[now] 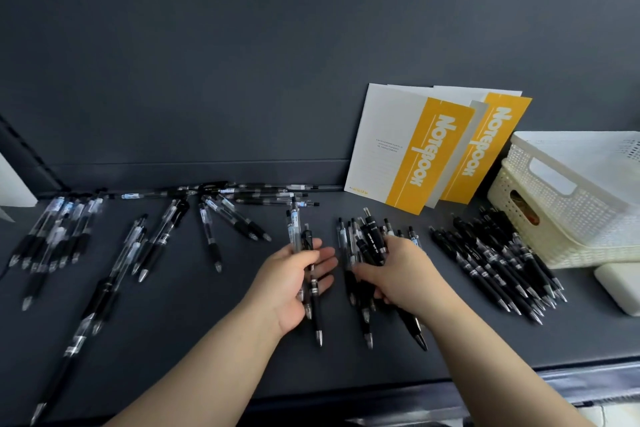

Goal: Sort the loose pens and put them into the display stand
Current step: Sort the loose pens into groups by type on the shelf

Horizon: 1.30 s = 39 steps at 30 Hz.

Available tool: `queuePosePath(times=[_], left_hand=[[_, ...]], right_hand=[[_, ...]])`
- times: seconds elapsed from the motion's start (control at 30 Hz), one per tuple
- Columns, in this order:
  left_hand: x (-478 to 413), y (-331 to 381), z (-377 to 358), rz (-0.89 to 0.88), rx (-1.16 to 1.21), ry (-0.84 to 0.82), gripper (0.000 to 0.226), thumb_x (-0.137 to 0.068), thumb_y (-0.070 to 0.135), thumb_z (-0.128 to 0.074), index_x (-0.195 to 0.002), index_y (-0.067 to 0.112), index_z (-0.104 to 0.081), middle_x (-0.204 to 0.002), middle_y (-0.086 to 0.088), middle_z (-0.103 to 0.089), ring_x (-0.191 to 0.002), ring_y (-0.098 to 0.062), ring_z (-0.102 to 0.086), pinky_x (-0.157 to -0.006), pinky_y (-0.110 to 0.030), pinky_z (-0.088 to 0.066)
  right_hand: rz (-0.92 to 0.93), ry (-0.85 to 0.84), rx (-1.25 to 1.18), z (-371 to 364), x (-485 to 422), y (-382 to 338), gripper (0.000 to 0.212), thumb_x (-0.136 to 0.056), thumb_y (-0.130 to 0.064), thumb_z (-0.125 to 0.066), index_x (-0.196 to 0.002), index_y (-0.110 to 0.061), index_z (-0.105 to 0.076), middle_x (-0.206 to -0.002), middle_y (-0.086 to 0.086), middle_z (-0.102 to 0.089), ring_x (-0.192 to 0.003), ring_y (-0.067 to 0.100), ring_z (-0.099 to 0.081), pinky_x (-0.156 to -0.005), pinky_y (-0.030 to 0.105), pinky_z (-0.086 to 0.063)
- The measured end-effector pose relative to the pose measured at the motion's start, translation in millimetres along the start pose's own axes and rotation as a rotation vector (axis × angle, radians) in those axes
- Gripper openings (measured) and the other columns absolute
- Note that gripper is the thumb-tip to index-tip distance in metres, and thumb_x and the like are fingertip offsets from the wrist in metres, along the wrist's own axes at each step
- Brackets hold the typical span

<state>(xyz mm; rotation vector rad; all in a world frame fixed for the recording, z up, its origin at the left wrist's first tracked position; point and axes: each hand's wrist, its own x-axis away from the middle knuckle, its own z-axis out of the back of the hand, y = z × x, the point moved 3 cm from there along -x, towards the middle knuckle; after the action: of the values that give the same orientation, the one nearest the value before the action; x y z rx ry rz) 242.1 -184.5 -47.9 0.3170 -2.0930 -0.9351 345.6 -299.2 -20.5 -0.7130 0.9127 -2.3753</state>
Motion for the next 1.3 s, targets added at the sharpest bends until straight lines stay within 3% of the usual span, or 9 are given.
queuePosePath(times=[0.13,0.27,0.43,0.63,0.8,0.93,1.03,1.17,1.3], left_hand=[[5,-1,-6,0.030,0.036,-0.071,0.022,-0.095,0.002,-0.042,-0.105,0.005,-0.061,-0.086,-0.012,-0.072,-0.073,-0.021,-0.069,-0.074,-0.035,-0.053],[13,-4,-17,0.082,0.049,-0.148,0.034,-0.095,0.010,-0.042,-0.121,-0.007,-0.055,-0.093,-0.025,-0.064,-0.057,-0.030,-0.061,-0.050,-0.034,-0.048],[19,-6,-26,0.064,0.064,-0.206,0.036,-0.096,0.011,-0.039,-0.123,-0.009,-0.053,-0.102,-0.028,-0.060,-0.062,-0.032,-0.060,-0.050,-0.036,-0.050],[15,-9,-34,-0.111,-0.025,0.037,0.021,-0.097,0.001,-0.041,-0.111,0.004,-0.057,-0.087,-0.013,-0.067,-0.071,-0.019,-0.061,-0.067,-0.031,-0.053],[5,-14,-22,-0.290,-0.575,0.246,0.024,-0.096,0.007,-0.041,-0.114,0.010,-0.055,-0.087,-0.004,-0.056,-0.070,-0.015,-0.047,-0.065,-0.029,-0.039],[7,-18,-33,-0.299,-0.889,0.217,0.050,-0.096,0.008,-0.040,-0.145,0.009,-0.029,-0.133,-0.006,-0.046,-0.093,-0.012,-0.051,-0.071,-0.020,-0.037],[9,-21,-42,-0.300,-1.084,0.182,0.042,-0.094,0.013,-0.044,-0.135,0.011,-0.035,-0.137,-0.008,-0.038,-0.090,-0.017,-0.048,-0.072,-0.029,-0.043],[10,-29,-52,-0.254,-1.271,0.160,0.056,-0.094,0.027,-0.050,-0.142,0.010,-0.026,-0.144,-0.008,-0.028,-0.126,-0.028,-0.040,-0.102,-0.036,-0.037],[10,-37,-63,-0.308,-1.320,0.191,0.083,-0.092,0.036,-0.053,-0.151,0.012,0.001,-0.156,-0.006,-0.016,-0.143,-0.026,-0.015,-0.113,-0.036,-0.021]], right_hand=[[0.068,-0.013,-0.169,-4,9,-9,0.010,-0.082,-0.022,-0.067,-0.078,-0.018,-0.058,-0.057,0.001,-0.062,-0.041,0.008,-0.053,-0.047,0.025,-0.047],[0.056,-0.152,-0.337,-20,18,-14,0.011,-0.081,-0.020,-0.068,-0.084,-0.013,-0.060,-0.052,0.001,-0.059,-0.044,0.013,-0.051,-0.047,0.027,-0.044],[-0.006,-0.211,-0.496,-15,21,-4,0.006,-0.081,-0.009,-0.066,-0.080,-0.010,-0.060,-0.045,-0.002,-0.052,-0.039,0.011,-0.045,-0.043,0.023,-0.038],[0.000,0.028,-0.327,30,14,21,0.012,-0.084,-0.015,-0.063,-0.075,-0.009,-0.058,-0.052,0.002,-0.055,-0.041,0.012,-0.049,-0.043,0.023,-0.040],[-0.030,0.240,0.121,90,3,61,0.033,-0.084,-0.016,-0.061,-0.061,-0.012,-0.037,-0.056,0.004,-0.045,-0.050,0.018,-0.043,-0.046,0.027,-0.029],[-0.072,0.289,0.289,109,-11,89,0.024,-0.081,-0.016,-0.059,-0.068,-0.007,-0.042,-0.066,0.008,-0.049,-0.065,0.026,-0.049,-0.054,0.031,-0.033],[-0.064,0.301,0.334,116,-17,98,0.020,-0.081,-0.016,-0.059,-0.071,-0.007,-0.046,-0.068,0.006,-0.051,-0.068,0.026,-0.049,-0.053,0.031,-0.034],[-0.018,0.345,0.330,122,-18,105,0.011,-0.081,-0.011,-0.057,-0.089,-0.003,-0.055,-0.084,0.010,-0.059,-0.083,0.030,-0.055,-0.059,0.031,-0.034],[0.001,0.394,0.371,128,-15,109,0.042,-0.085,-0.008,-0.056,-0.125,-0.001,-0.047,-0.121,0.020,-0.052,-0.111,0.035,-0.050,-0.084,0.036,-0.042]])
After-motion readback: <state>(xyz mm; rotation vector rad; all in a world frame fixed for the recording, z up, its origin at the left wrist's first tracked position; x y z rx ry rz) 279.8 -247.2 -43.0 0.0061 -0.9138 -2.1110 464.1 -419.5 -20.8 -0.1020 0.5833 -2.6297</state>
